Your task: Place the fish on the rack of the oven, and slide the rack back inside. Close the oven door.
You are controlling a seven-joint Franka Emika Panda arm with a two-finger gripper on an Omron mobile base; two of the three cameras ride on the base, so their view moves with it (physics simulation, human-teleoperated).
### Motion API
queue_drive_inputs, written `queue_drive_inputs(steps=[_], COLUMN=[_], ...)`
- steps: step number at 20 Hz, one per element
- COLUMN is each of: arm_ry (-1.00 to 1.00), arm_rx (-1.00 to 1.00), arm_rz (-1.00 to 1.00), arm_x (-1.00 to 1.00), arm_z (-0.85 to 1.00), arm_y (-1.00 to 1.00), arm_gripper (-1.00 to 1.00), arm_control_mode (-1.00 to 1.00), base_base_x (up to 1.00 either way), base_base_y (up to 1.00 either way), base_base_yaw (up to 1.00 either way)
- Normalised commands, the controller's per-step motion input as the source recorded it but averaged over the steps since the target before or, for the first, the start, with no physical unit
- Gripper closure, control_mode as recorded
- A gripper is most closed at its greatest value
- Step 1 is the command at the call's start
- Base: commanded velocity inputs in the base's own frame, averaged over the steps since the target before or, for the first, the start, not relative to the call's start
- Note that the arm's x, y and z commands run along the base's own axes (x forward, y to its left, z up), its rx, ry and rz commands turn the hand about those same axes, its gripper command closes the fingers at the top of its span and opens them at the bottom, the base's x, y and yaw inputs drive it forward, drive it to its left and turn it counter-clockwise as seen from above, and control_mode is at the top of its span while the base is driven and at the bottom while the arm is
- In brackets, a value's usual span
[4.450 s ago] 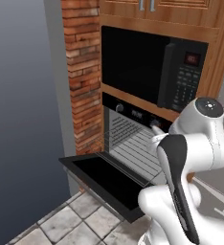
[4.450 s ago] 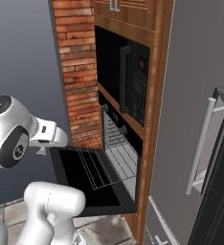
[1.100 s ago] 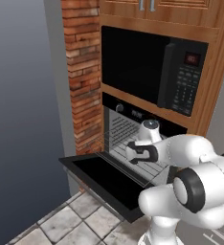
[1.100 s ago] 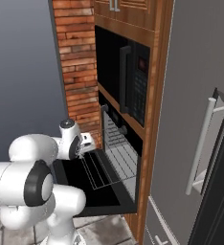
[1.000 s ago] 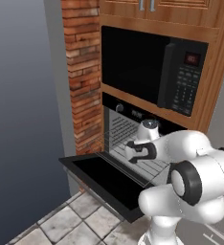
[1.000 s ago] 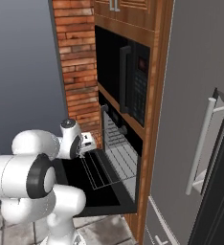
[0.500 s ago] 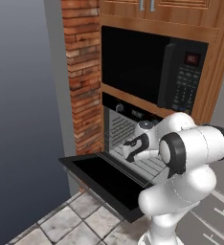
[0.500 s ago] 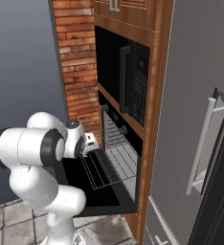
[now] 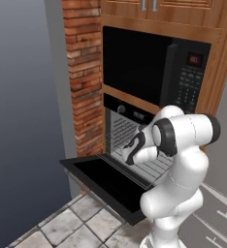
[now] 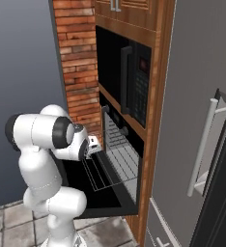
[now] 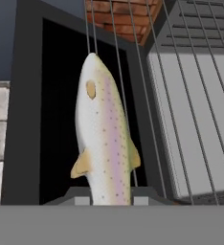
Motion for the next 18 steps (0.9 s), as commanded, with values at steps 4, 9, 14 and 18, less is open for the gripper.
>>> queue_drive_inputs(steps=[4, 9, 14, 18], arm_ry=[0.00, 0.00, 0.00, 0.00], arm_rx=[0.00, 0.00, 0.00, 0.00], arm_rz=[0.00, 0.00, 0.00, 0.00], arm_x=[0.37, 0.39, 0.35, 0.33], arm_z=[-0.20, -0.26, -0.37, -0.38], arm_y=[0.00, 0.00, 0.00, 0.00], arm_gripper=[1.00, 1.00, 1.00, 1.00], arm_control_mode=[-1.00, -1.00, -1.00, -1.00], base_base_x=[0.00, 0.00, 0.00, 0.00], base_base_y=[0.00, 0.00, 0.00, 0.00], base_base_yaw=[0.00, 0.00, 0.00, 0.00])
